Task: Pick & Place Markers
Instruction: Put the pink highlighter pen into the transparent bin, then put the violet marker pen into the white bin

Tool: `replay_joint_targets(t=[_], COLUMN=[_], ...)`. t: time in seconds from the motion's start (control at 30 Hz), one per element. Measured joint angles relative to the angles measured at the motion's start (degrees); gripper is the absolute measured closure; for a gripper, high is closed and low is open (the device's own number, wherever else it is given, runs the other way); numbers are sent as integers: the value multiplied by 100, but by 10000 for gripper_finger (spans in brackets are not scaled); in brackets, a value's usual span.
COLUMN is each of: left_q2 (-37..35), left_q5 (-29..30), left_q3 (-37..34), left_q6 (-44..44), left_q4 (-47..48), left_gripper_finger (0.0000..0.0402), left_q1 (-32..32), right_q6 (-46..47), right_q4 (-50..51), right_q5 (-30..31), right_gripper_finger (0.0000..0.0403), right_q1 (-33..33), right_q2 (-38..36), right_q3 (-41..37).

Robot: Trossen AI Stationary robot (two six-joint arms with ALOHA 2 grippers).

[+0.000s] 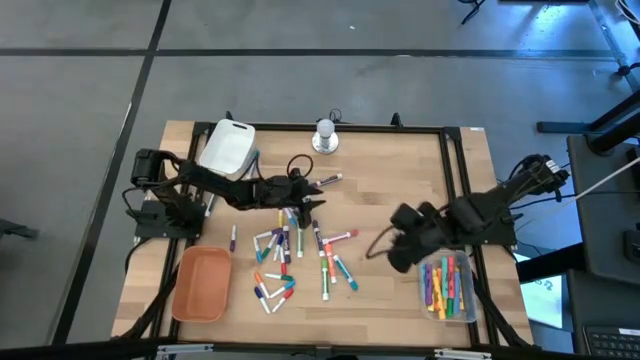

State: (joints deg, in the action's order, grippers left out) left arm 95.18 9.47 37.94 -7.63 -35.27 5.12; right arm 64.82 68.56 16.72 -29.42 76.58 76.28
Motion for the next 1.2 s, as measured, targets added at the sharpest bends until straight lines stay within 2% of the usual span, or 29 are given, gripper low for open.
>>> replay_joint_targets(t=[0.2,0.33,0.43,0.5,0.63,0.8,0.9,1.0,1.1,1.2], left_q2=[0,0,0,0,0,0,57,270,588,954], left_q5=[-258,-202,23,114,305,348,357,202,95,94], left_q3=[303,360,360,360,360,360,364,373,535,810], left_q6=[268,386,417,542,692,718,878,886,862,886], left_q4=[489,562,608,693,897,909,848,792,800,809], left_gripper_finger=[265,265,265,265,265,265,265,265,265,265], left_q1=[137,68,92,146,259,439,599,769,915,1061], right_q6=[1442,2337,2854,2955,3038,3217,3211,3204,2873,1902], right_q4=[722,556,175,33,-137,21,130,310,287,-227], right_q5=[-1338,-2082,-2354,-2407,-2423,-2407,-1867,-772,1023,3101], right_gripper_finger=[340,340,340,322,259,202,183,174,172,171], right_q1=[-747,-1145,-1360,-1463,-1543,-1542,-1543,-1544,-1545,-1602], right_q2=[4,15,15,15,15,15,15,8,6,4], right_q3=[-257,-856,-1329,-1596,-2015,-2108,-1897,-1508,-1075,-1002])
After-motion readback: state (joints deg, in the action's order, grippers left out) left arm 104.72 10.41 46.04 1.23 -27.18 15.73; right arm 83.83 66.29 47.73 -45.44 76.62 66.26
